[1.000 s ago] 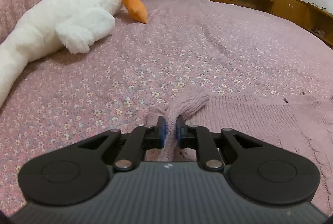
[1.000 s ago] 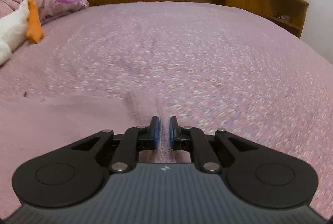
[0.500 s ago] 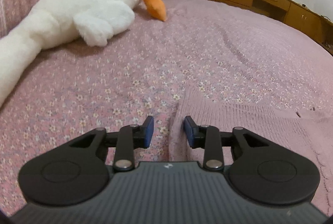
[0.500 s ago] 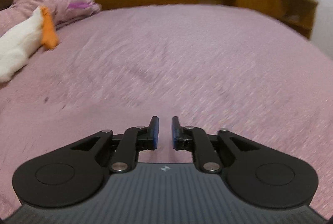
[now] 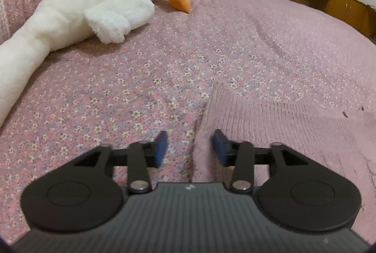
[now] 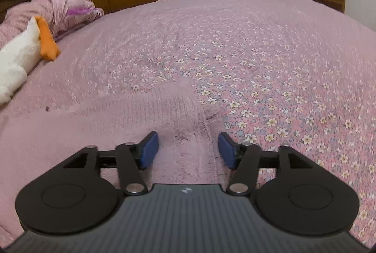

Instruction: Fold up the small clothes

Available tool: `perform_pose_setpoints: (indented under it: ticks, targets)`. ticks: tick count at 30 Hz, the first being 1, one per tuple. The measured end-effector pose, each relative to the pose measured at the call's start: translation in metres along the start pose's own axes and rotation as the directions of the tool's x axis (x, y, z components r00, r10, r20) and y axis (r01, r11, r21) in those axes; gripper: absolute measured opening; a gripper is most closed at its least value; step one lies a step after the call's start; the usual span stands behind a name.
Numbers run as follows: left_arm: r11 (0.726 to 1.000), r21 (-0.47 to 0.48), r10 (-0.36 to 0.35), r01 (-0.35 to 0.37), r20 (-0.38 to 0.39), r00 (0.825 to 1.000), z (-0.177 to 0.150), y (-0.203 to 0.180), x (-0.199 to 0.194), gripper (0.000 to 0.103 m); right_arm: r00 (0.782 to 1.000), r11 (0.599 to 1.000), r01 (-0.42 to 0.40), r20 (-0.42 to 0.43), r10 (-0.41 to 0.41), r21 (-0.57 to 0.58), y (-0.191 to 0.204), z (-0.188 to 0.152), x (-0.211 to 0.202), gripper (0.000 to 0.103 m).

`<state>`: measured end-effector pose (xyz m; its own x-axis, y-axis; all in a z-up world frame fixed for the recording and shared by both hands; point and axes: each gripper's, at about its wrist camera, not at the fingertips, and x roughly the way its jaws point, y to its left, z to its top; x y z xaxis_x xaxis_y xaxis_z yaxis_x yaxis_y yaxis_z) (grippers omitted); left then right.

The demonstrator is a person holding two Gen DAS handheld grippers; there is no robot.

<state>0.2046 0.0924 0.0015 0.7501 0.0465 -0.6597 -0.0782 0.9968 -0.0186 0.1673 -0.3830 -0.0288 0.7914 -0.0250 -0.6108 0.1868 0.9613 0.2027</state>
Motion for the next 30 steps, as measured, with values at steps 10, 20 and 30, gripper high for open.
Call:
perform_pose_setpoints:
  ticks: [10,20,30]
  targets:
    - [0.999,-0.042,0.013,-0.014,-0.043,0.999,-0.011,0.011,-0.04,0.061,0.997,0.977,-0.08,0.026,0.077,0.197,-0.024,-0.013,-0.056,0.095]
    - [0.996,-0.091,-0.005,-0.003,-0.084,0.996,-0.035,0.016,-0.095,0.062,0.996,0.962,-0.094,0.023,0.091,0.258,-0.047,-0.041,-0.094,0.098]
    - [0.997,-0.078,-0.029,0.02,-0.123,0.992,-0.048,-0.009,-0.121,0.062,0.977,0.937,-0.197,-0.023,0.213,0.289,-0.048,-0.067,-0.085,0.102]
